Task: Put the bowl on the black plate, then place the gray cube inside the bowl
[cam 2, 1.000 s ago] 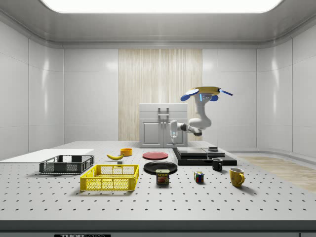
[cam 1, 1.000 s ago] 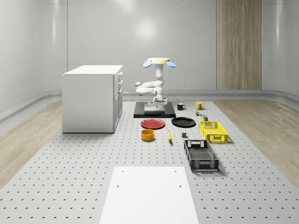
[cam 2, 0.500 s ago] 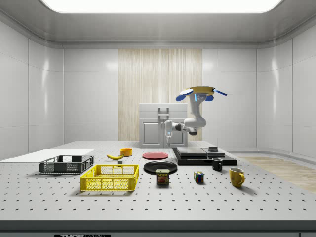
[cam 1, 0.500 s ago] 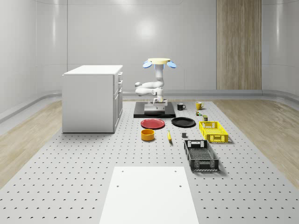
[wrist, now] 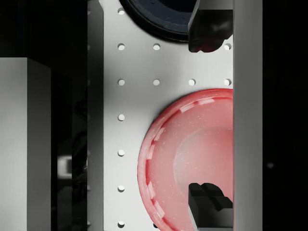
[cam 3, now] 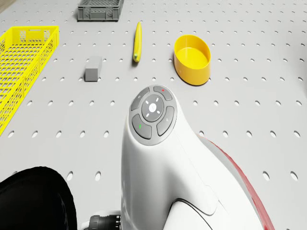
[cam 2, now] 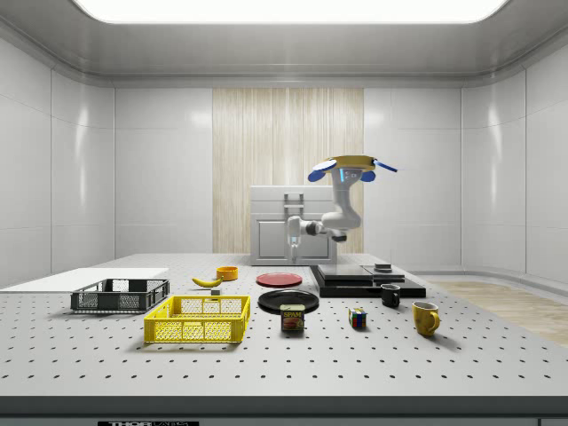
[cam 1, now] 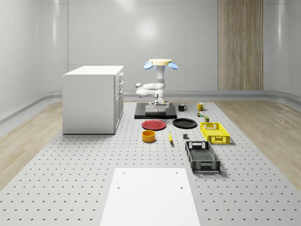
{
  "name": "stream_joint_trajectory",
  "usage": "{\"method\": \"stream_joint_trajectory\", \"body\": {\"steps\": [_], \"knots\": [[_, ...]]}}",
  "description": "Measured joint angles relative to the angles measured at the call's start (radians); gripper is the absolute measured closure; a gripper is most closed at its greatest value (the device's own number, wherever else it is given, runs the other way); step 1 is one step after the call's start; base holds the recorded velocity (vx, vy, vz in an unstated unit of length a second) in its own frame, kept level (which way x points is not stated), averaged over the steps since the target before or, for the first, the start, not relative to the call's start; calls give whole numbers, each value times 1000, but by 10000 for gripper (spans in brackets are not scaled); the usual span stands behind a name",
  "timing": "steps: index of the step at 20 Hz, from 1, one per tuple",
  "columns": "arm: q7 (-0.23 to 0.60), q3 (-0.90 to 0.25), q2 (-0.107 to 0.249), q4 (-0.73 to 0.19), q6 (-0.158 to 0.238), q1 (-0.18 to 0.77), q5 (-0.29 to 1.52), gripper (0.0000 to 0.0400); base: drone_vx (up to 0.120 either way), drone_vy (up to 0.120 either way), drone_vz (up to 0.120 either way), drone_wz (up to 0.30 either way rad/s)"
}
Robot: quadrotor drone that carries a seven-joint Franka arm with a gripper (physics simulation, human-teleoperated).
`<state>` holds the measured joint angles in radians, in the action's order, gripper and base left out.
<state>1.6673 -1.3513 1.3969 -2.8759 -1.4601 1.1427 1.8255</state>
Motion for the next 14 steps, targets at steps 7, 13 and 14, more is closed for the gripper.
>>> {"method": "stream_joint_trajectory", "body": {"steps": [7, 13, 14], "knots": [[4, -3, 18, 1, -17, 4, -8, 0, 120, 0, -80, 0], [7, -6, 33, 2, -31, 8, -14, 0, 120, -93, 0, 0], [7, -6, 35, 2, -33, 8, -15, 0, 120, -40, 0, 0]]}}
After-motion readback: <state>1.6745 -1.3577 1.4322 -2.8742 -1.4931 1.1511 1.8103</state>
